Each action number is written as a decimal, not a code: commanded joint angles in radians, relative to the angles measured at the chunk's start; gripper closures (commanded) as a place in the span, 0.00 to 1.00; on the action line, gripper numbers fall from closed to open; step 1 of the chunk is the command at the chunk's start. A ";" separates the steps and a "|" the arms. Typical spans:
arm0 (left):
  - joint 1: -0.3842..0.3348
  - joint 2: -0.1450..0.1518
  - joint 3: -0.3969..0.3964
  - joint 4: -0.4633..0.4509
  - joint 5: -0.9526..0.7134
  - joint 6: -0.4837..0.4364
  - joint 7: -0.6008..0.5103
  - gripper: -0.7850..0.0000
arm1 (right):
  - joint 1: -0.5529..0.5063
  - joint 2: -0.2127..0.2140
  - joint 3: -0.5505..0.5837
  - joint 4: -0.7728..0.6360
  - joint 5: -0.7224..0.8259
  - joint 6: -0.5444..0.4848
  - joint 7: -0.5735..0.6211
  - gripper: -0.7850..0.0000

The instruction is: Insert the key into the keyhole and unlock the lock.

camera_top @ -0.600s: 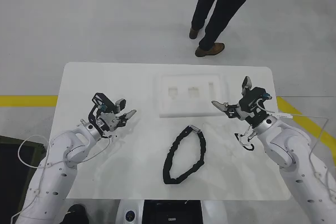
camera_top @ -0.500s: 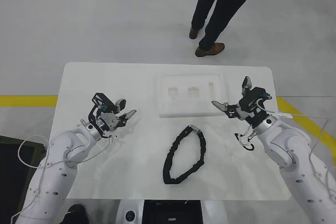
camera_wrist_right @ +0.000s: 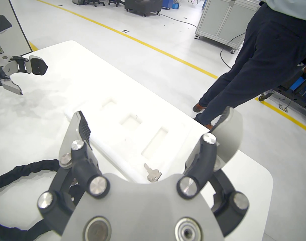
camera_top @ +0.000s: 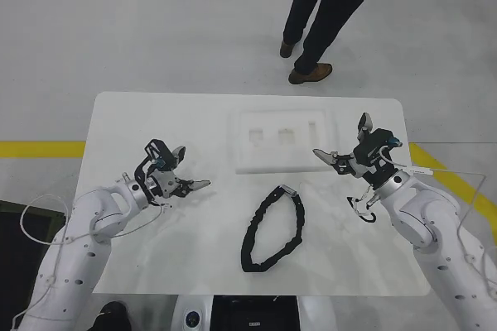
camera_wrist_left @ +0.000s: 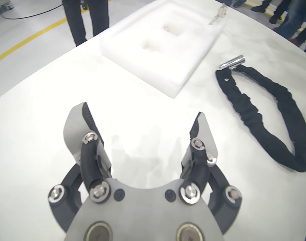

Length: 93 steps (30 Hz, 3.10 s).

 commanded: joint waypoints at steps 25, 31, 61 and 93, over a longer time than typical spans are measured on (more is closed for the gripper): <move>-0.513 -0.079 0.678 0.286 0.096 -0.218 0.216 0.00 | -0.026 0.000 0.018 0.009 0.038 -0.046 -0.010 0.00; -0.579 -0.099 0.771 0.341 0.190 -0.218 0.353 0.00 | -0.070 0.012 0.097 0.019 0.036 -0.166 -0.014 0.00; -0.646 -0.165 0.872 0.457 0.366 -0.161 0.525 0.00 | -0.178 0.027 0.217 0.002 0.003 -0.278 -0.015 0.00; -0.783 -0.309 1.010 0.692 0.546 -0.125 0.666 0.07 | -0.178 0.027 0.217 0.002 0.003 -0.278 -0.015 0.00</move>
